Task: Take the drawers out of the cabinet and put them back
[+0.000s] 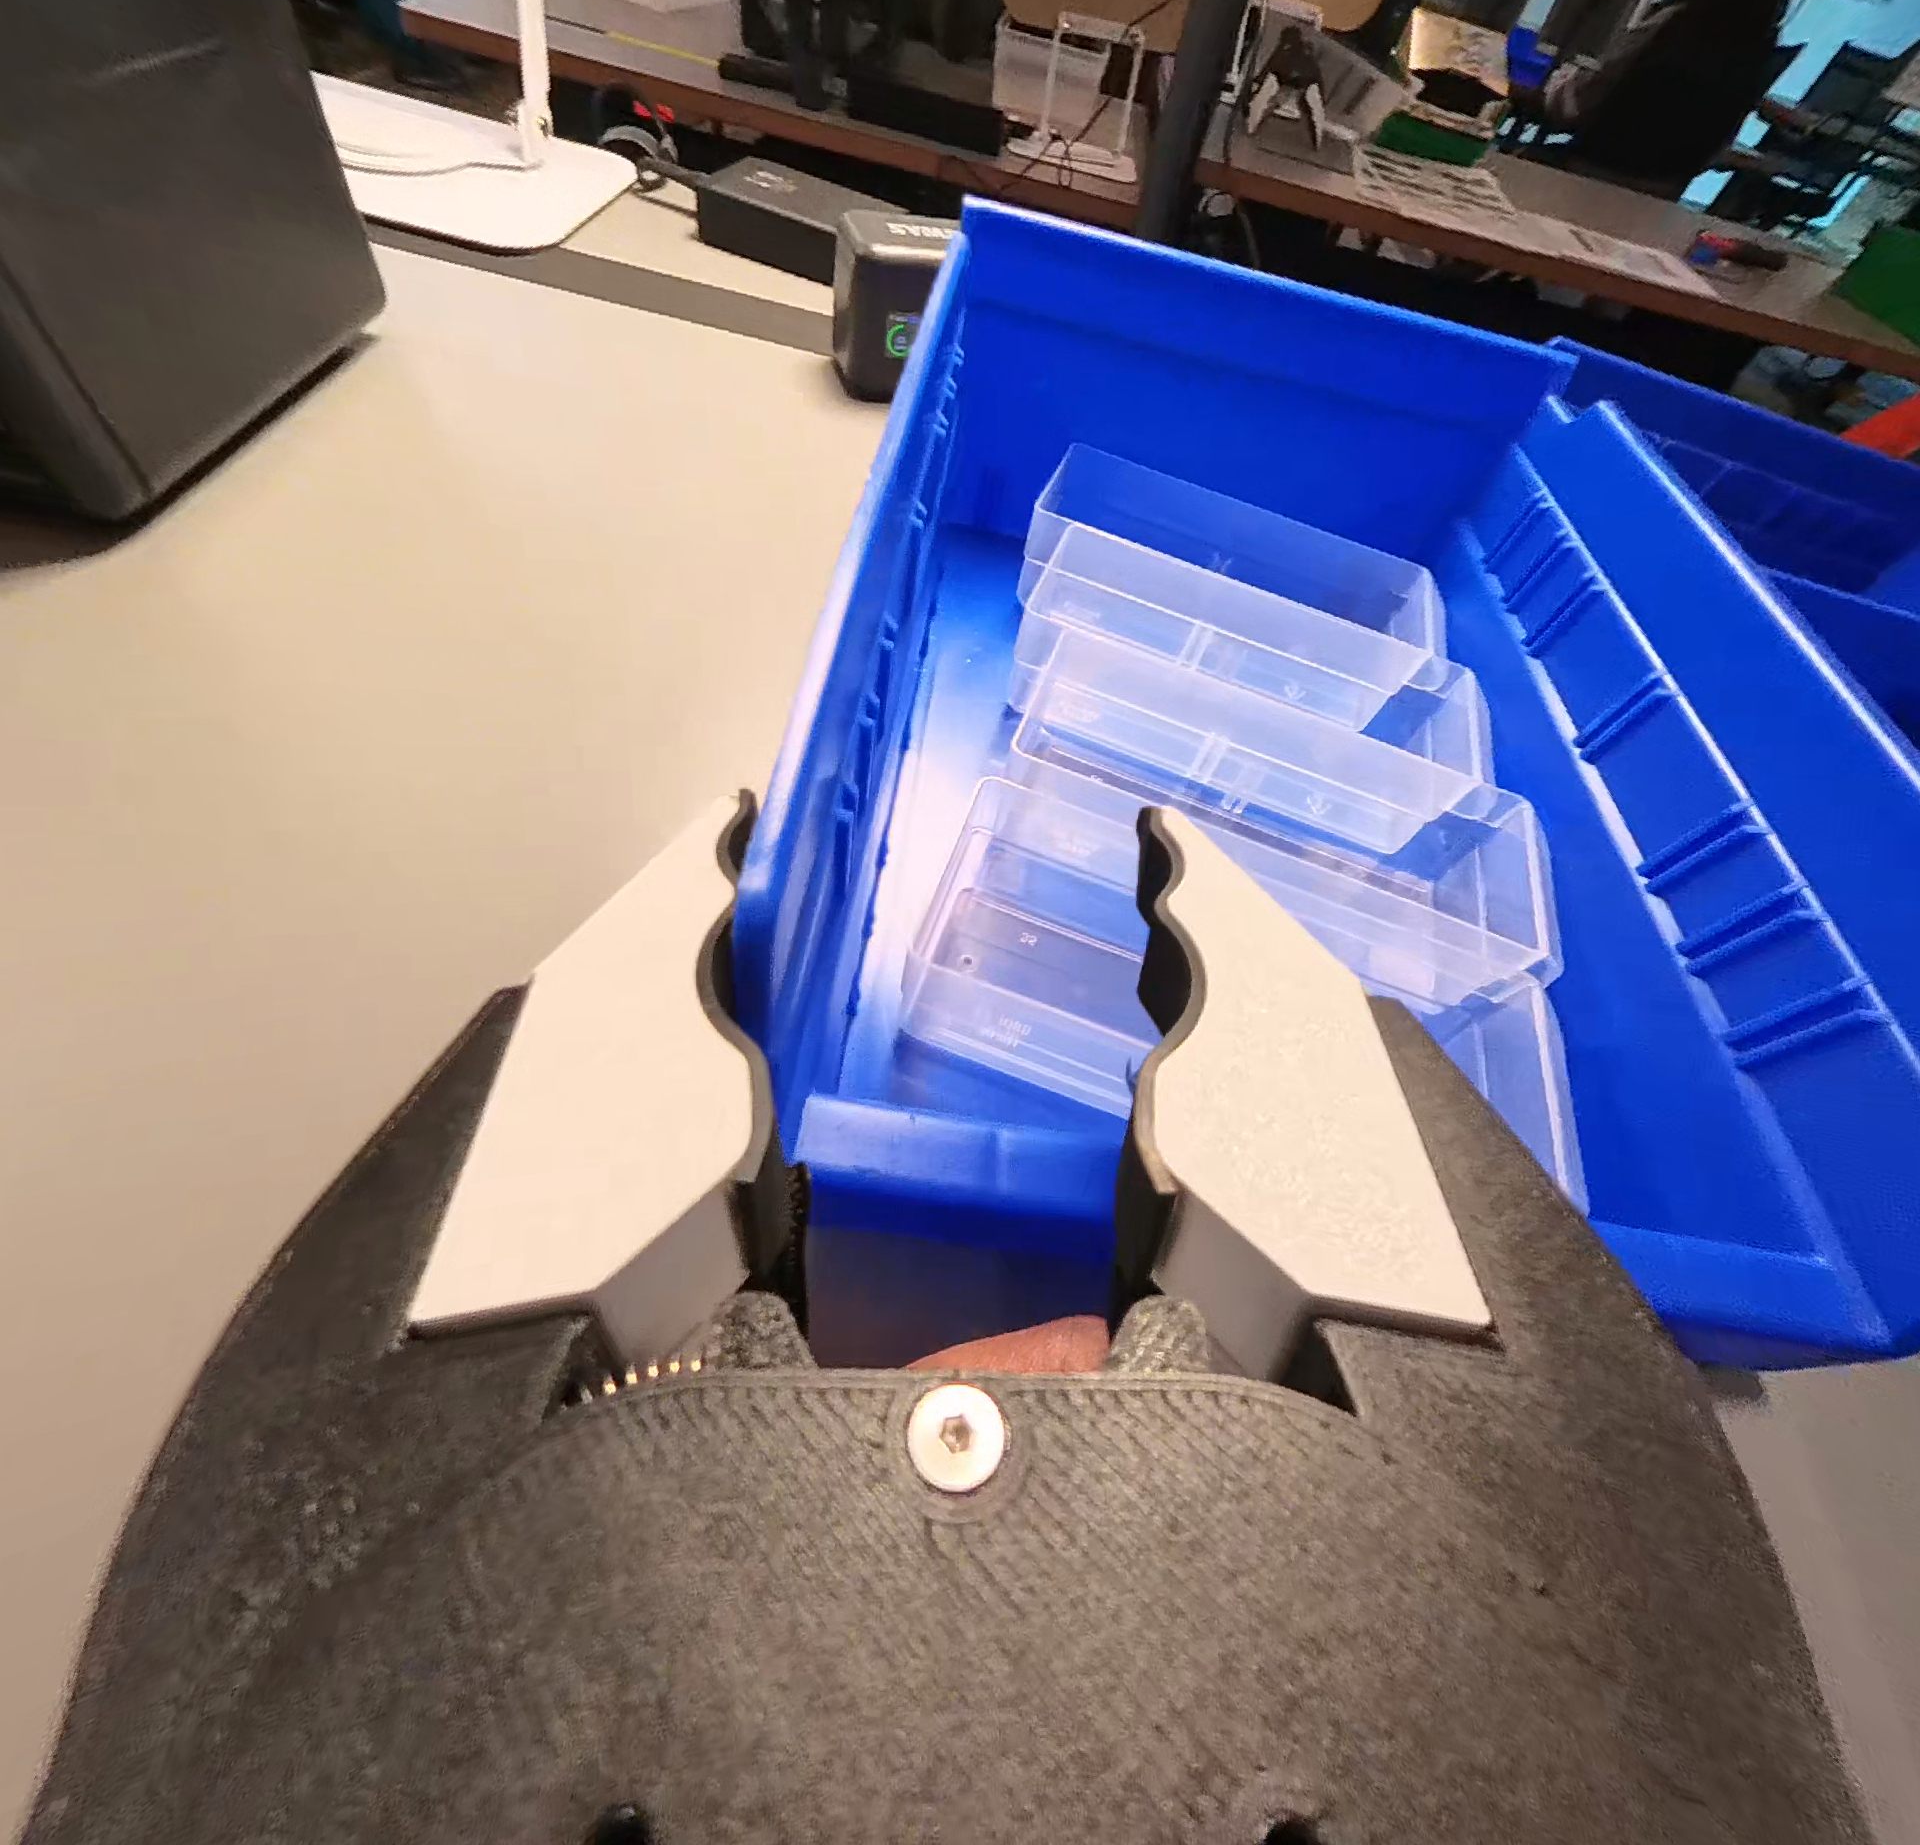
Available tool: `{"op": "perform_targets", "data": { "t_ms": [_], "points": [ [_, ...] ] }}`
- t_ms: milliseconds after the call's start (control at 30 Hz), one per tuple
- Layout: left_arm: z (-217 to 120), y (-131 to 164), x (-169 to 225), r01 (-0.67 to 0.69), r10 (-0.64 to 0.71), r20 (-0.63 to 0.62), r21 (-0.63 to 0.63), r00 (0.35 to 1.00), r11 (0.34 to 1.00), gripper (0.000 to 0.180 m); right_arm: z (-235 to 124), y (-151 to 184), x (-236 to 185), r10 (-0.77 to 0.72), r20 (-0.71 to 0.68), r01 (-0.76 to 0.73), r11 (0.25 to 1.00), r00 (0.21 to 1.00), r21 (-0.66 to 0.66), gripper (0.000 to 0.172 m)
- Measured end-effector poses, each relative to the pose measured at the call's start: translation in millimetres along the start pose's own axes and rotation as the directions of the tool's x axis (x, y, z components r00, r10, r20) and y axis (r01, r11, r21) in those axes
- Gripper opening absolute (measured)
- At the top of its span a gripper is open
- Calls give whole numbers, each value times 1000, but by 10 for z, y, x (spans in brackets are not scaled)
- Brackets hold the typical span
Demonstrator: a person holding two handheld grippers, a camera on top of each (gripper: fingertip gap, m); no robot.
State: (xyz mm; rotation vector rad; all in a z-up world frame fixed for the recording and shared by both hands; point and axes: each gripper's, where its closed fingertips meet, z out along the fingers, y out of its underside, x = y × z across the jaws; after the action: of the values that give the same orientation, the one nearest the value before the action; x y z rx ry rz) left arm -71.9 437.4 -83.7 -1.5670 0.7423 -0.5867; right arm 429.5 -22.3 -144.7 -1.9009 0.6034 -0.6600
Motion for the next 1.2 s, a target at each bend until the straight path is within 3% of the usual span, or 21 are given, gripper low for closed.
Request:
{"op": "perform_targets", "data": {
  "t_ms": [67, 133, 367, 433, 533, 767, 933, 1200],
  "points": [
    [154, 113, -443, -15, 29, 130, -108, 991, 994, 78, 30, 5, 23, -7, -31, 6, 1000, 999, -13, 74],
    [361, 299, -738, 14, 25, 184, -207, 983, 978, 83, 43, 10, 60, -7, -76, 5, 1000, 997, -20, 69],
    [865, 675, -968, -31, 100, 187, -340, 977, 940, 66, 54, -10, 34, -21, -93, 20, 1000, 995, -21, 52],
    [902, 676, -993, -74, 151, 203, -344, 968, 936, 40, 46, -54, -17, -31, -80, 31, 1000, 996, -1, 29],
    [888, 649, -874, -64, 121, 158, -322, 980, 944, 10, 30, -65, -85, -80, -79, 80, 997, 994, 3, 9],
    [583, 651, -434, -113, 126, 23, -306, 992, 945, 4, -204, 9, -161, -74, -57, 75, 997, 996, 16, 6],
    [167, 685, -100, -150, 132, -81, -282, 988, 948, 4, -595, 130, -331, -91, 50, 89, 995, 995, 36, 6],
    [-624, 734, 250, -107, 17, -325, -262, 946, 959, 3, -1283, 338, -647, -125, 256, 113, 992, 959, 63, 6]
  ]
}}
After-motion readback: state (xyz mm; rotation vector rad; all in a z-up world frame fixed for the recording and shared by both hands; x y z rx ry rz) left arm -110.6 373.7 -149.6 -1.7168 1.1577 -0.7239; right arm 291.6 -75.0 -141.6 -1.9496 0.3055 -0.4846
